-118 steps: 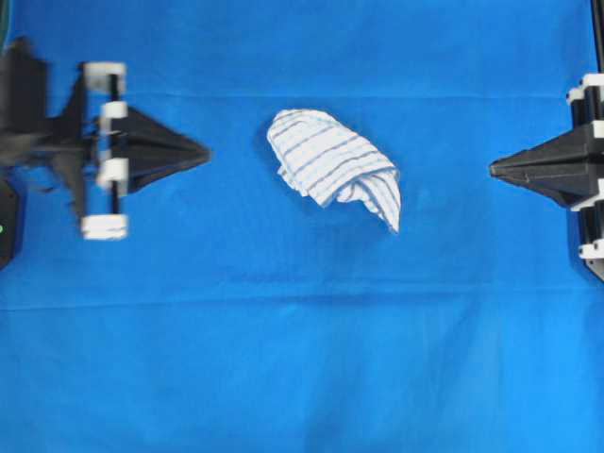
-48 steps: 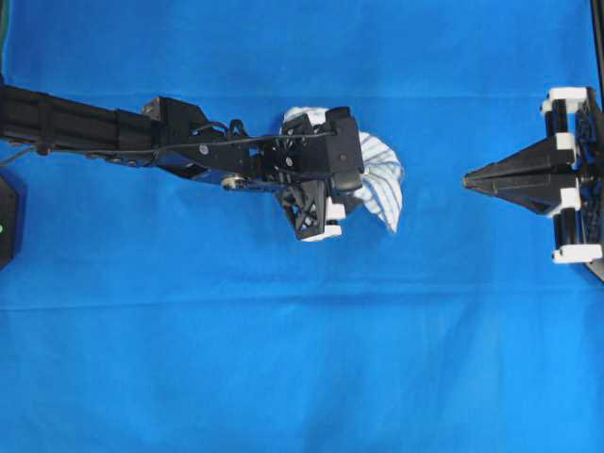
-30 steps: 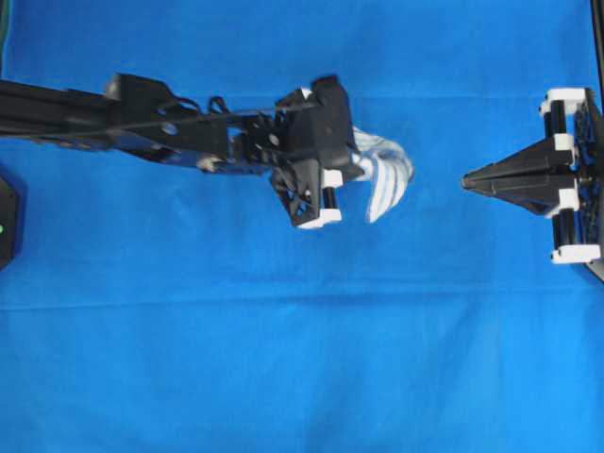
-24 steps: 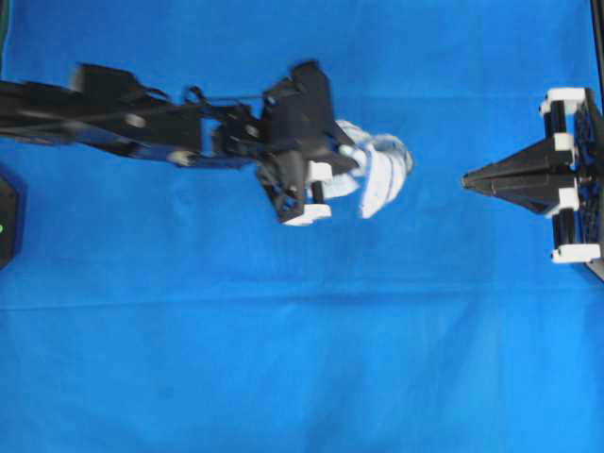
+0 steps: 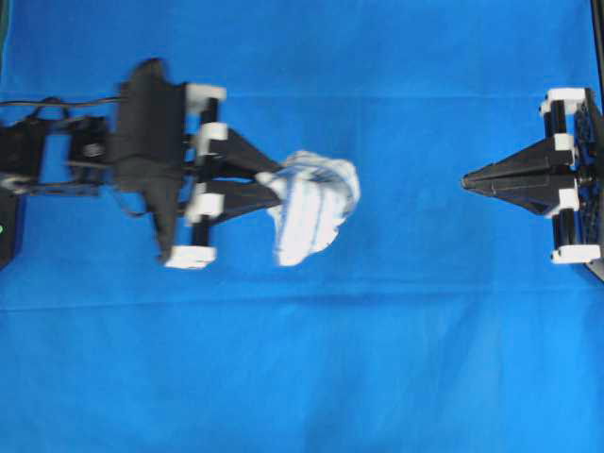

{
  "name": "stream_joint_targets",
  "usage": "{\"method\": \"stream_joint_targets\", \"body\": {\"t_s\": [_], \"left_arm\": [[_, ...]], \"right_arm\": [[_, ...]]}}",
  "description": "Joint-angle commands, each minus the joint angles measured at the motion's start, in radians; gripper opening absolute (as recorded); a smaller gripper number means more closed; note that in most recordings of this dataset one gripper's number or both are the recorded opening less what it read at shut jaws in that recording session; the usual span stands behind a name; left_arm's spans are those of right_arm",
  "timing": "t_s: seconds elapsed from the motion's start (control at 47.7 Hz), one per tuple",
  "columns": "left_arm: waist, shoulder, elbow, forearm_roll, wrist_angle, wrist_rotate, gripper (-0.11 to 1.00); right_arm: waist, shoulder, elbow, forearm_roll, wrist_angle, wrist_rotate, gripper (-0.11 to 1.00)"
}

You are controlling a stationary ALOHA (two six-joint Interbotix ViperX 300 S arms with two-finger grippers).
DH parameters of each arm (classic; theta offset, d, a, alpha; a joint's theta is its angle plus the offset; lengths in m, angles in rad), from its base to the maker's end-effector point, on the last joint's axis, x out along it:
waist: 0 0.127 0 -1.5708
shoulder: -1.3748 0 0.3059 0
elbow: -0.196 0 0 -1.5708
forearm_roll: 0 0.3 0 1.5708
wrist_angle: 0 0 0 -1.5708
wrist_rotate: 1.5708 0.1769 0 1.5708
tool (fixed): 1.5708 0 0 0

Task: Hand over the towel.
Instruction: 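Carry the towel toward center as the right gripper approaches open, then close the right gripper on the towel beside the left gripper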

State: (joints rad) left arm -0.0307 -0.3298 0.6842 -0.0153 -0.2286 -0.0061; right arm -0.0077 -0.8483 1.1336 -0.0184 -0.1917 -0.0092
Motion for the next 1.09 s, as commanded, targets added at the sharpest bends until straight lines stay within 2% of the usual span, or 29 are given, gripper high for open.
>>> {"method": "stream_joint_targets", "body": {"t_s": [0.0,0.357,0.65,0.692,0.839,0.902,0.965,1.07], "left_arm": [[-0.009,-0.057,0.025,-0.002,-0.060,-0.002,0.10],[-0.011,-0.075,0.046,-0.003,-0.077,-0.003,0.10],[-0.011,-0.072,0.046,-0.003,-0.081,-0.003,0.10],[-0.011,-0.072,0.046,-0.003,-0.081,-0.003,0.10],[-0.011,-0.067,0.046,-0.003,-0.083,-0.003,0.10],[-0.011,-0.067,0.046,-0.003,-0.083,-0.003,0.10],[-0.011,-0.066,0.046,-0.003,-0.083,-0.003,0.10],[-0.011,-0.064,0.046,-0.003,-0.083,-0.003,0.10]], "right_arm": [[-0.002,0.003,-0.011,-0.002,-0.012,0.002,0.00],[-0.002,0.025,-0.015,-0.002,-0.049,0.012,0.00],[-0.002,0.169,-0.081,0.000,-0.149,0.018,0.01],[-0.002,0.199,-0.098,0.002,-0.163,0.018,0.09],[-0.002,0.333,-0.175,0.002,-0.221,0.018,0.51],[-0.002,0.397,-0.219,0.002,-0.239,0.018,0.66],[-0.002,0.448,-0.258,0.002,-0.249,0.018,0.72],[0.000,0.525,-0.319,0.000,-0.255,0.018,0.72]]}}
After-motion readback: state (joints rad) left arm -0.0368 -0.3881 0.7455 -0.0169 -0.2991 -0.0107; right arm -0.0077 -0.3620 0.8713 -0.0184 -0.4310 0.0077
